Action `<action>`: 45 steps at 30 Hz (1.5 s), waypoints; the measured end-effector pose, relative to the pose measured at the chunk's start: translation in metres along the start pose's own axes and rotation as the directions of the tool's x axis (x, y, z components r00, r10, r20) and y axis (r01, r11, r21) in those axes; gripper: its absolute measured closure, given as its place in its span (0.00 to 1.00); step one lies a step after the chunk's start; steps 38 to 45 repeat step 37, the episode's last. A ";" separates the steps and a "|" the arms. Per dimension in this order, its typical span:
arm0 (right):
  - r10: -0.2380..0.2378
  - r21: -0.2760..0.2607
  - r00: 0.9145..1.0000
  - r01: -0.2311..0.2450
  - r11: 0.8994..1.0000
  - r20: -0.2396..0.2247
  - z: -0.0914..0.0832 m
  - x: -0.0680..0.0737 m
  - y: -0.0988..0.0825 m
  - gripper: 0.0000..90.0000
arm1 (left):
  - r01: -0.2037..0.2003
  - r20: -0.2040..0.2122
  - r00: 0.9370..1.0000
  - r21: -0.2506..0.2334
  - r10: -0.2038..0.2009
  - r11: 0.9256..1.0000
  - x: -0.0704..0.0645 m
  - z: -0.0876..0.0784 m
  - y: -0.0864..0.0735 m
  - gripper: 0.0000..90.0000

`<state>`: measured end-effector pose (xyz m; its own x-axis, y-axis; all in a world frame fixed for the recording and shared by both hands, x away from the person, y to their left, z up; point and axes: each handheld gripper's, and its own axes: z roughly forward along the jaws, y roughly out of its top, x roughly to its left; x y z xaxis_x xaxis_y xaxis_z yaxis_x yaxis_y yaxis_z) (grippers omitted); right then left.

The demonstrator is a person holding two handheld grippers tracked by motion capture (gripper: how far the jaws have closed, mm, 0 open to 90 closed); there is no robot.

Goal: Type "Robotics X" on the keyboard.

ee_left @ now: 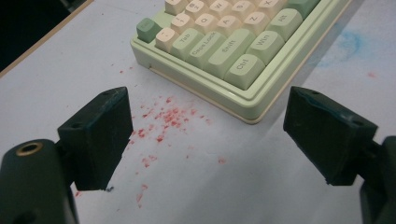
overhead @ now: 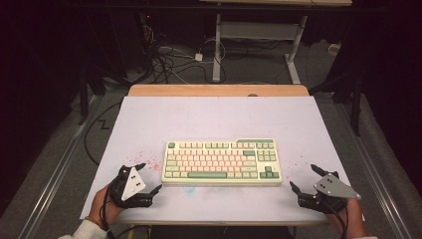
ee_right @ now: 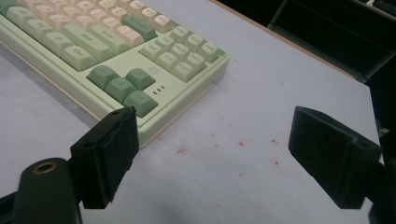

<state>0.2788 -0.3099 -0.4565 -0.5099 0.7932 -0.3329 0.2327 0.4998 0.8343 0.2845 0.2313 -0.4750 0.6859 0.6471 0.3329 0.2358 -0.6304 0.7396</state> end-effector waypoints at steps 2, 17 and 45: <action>-0.002 0.001 1.000 0.002 1.000 0.000 0.001 0.001 0.000 0.19 | 0.008 0.003 1.000 -0.001 -0.008 1.000 0.001 0.001 0.000 0.17; 0.010 -0.001 1.000 -0.010 1.000 0.010 0.004 0.001 0.002 0.19 | 0.051 -0.012 0.999 -0.006 -0.051 0.999 0.006 0.004 0.001 0.17; -0.005 -0.007 1.000 0.005 1.000 -0.010 0.011 0.006 0.005 0.18 | 0.051 -0.045 0.998 -0.030 -0.052 0.998 0.002 0.004 0.006 0.17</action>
